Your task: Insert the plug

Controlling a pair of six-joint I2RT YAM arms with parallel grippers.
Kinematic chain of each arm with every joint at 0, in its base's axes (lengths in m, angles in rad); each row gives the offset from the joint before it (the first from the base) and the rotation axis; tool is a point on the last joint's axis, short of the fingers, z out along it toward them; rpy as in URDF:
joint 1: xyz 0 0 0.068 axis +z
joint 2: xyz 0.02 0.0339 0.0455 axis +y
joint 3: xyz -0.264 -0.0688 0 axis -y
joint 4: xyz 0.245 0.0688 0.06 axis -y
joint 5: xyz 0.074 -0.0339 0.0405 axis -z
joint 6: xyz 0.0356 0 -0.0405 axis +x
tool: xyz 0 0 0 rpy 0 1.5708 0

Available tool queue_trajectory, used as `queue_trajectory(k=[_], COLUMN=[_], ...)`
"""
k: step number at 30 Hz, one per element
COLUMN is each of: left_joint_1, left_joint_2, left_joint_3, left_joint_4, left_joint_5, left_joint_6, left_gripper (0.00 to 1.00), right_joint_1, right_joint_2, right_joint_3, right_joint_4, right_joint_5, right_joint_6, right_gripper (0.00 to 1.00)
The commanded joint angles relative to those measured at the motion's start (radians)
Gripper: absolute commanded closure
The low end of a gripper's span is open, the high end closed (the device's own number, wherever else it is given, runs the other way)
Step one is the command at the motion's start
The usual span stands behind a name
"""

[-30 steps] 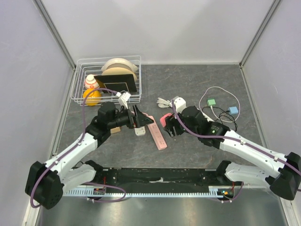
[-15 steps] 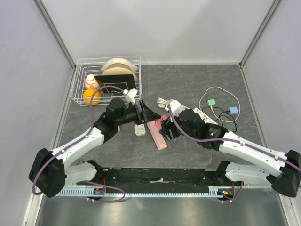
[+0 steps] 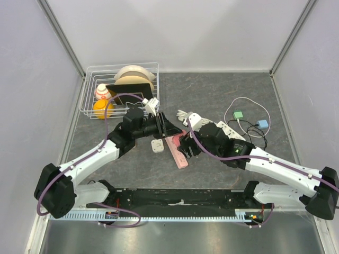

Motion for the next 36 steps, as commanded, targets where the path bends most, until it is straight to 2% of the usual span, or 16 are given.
queue_trajectory(k=[1,10,22,25,26,28,29,30,32,34,35,36], left_joint_1=[-0.005,-0.005,-0.008,-0.009,-0.011,-0.011,-0.012,-0.012,-0.012,-0.012,-0.012,-0.012], left_joint_2=[-0.021,-0.002,0.045,0.05,0.053,0.054,0.054,0.056,0.051,0.044,0.033,0.027], left_joint_3=[0.064,0.136,0.166,0.169,0.169,0.169,0.169,0.167,0.163,0.153,0.144,0.141], left_joint_4=[-0.063,-0.262,-0.27,-0.271,-0.271,-0.271,-0.27,-0.271,-0.268,-0.25,-0.244,-0.239], left_joint_5=[0.045,0.046,0.135,0.142,0.142,0.148,0.151,0.157,0.157,0.143,0.129,0.12], left_joint_6=[0.071,0.189,0.194,0.195,0.194,0.191,0.189,0.189,0.186,0.177,0.172,0.168], left_gripper=[0.55,0.56,0.6,0.67,0.76,0.84,0.92,0.97,0.98,0.98,0.98,0.98], right_joint_1=[0.011,0.015,0.029,0.032,0.034,0.037,0.037,0.037,0.038,0.037,0.037,0.037], right_joint_2=[0.01,0.017,0.028,0.033,0.034,0.036,0.039,0.04,0.04,0.034,0.03,0.022], right_joint_3=[0.042,0.042,0.044,0.044,0.044,0.044,0.044,0.044,0.042,0.034,0.031,0.028], right_joint_4=[0.032,0.025,0.022,0.022,0.022,0.022,0.022,0.022,0.024,0.039,0.044,0.045], right_joint_5=[0.008,0.008,0.005,0.005,0.005,0.005,0.007,0.011,0.02,0.033,0.036,0.042], right_joint_6=[-0.018,-0.023,-0.029,-0.035,-0.033,-0.036,-0.036,-0.036,-0.029,-0.017,-0.013,-0.009], right_gripper=[0.67,0.67,0.67,0.67,0.67,0.67,0.67,0.64,0.59,0.5,0.37,0.3])
